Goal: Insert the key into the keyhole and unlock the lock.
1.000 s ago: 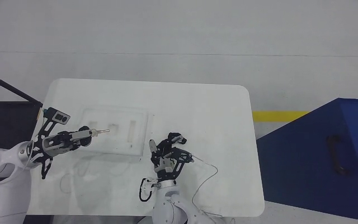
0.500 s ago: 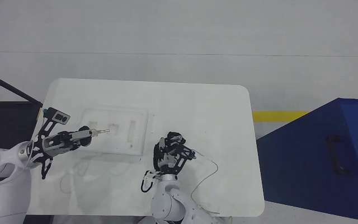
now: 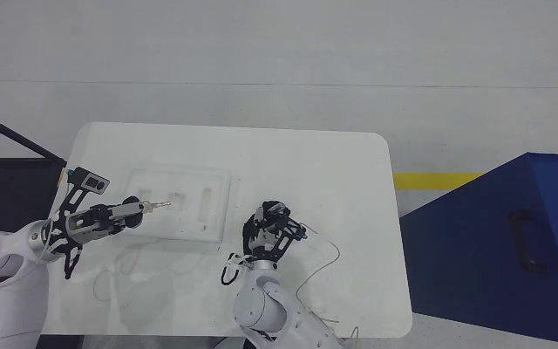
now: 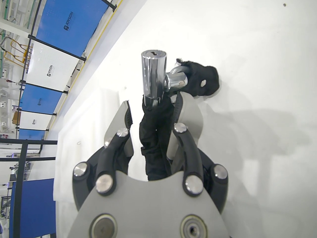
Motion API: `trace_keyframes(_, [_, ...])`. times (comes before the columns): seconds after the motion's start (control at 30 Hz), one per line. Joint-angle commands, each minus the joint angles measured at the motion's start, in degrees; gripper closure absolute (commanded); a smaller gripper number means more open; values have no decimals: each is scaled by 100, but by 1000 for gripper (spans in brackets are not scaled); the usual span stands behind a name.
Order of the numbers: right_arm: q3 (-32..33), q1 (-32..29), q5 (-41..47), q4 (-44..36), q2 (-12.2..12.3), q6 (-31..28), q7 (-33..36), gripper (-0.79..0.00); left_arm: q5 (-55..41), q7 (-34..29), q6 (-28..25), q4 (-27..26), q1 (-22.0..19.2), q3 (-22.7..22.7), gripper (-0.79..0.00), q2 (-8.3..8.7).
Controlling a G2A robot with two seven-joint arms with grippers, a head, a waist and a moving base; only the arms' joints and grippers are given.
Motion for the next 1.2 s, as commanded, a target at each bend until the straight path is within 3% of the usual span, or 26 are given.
trace_keyframes(0.0, [2,78,37,118,-33,29,24,-145,0,0,0,0,0,0,0,0])
trace_keyframes(0.1, [21,176,108,279,-81,13,1,0,0,0,0,0,0,0,0,0])
trace_keyframes(0.33, [-73,220,-102,347,-87,-563,-37,0,0,0,0,0,0,0,0,0])
trace_keyframes(0.47, [41,-123,-471,-209,57,-874,262,0,0,0,0,0,0,0,0,0])
trace_keyframes(0.63, [388,-1077,-1365,-2031,571,-1103,1645,0,0,0,0,0,0,0,0,0])
trace_keyframes(0.87, [1453,-2753,-3096,-4721,1531,-1936,4905,0,0,0,0,0,0,0,0,0])
trace_keyframes(0.93, [1772,-3145,-2954,-5364,1669,-2245,5047,0,0,0,0,0,0,0,0,0])
trace_keyframes(1.17, [1772,-3145,-2954,-5364,1669,-2245,5047,0,0,0,0,0,0,0,0,0])
